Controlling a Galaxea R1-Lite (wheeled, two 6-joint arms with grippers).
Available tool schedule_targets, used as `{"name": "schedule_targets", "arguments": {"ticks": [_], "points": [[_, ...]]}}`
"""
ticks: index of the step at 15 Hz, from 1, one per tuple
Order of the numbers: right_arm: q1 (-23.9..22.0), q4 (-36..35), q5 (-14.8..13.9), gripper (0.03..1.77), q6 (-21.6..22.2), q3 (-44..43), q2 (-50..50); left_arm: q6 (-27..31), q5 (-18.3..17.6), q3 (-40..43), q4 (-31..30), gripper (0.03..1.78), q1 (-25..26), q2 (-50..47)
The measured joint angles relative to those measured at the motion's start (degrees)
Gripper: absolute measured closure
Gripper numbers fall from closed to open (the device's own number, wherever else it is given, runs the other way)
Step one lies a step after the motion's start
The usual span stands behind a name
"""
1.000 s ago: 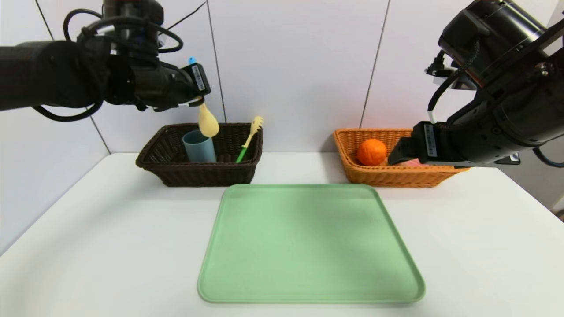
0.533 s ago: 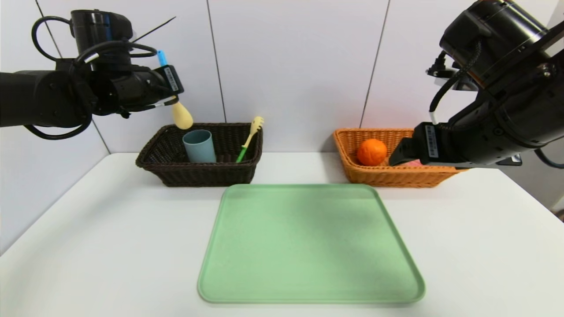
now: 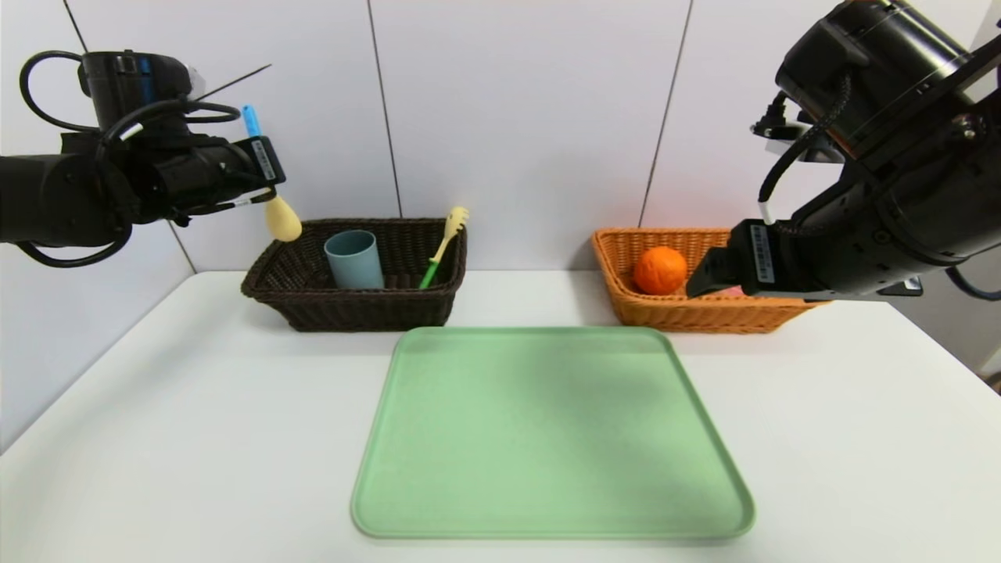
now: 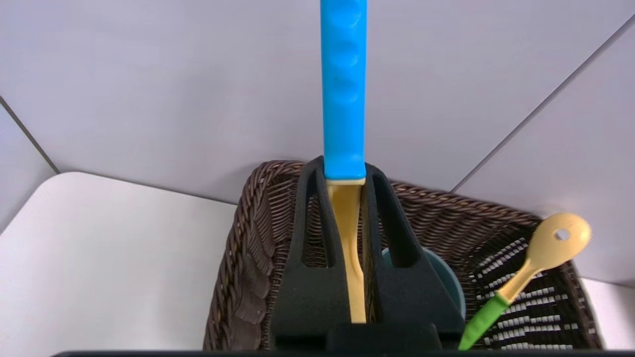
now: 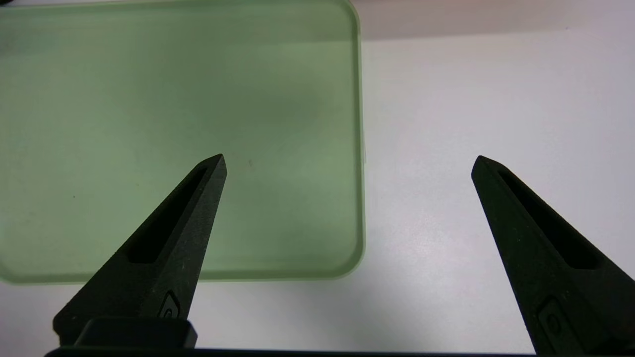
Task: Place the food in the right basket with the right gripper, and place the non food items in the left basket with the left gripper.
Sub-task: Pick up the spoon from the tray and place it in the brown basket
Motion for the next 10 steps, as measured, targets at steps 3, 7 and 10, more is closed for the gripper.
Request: {"name": "schedule_targets", "arguments": {"ticks": [3, 7, 10], "points": [[0.1, 0.0, -0.1, 0.09, 0.0, 0.0, 0.0, 1.3, -0.3, 3.8, -5.4, 1.67, 0.4, 1.2], [0.1, 0.0, 0.0, 0.09, 0.0, 0.0, 0.0, 0.9, -1.3, 6.2, -6.2, 1.67, 0.5, 3.4], [0.4, -0.1, 0.0, 0.09, 0.2, 0.0, 0.0, 1.0, -1.9, 6.4, -8.4, 1.67, 0.5, 5.1]]}}
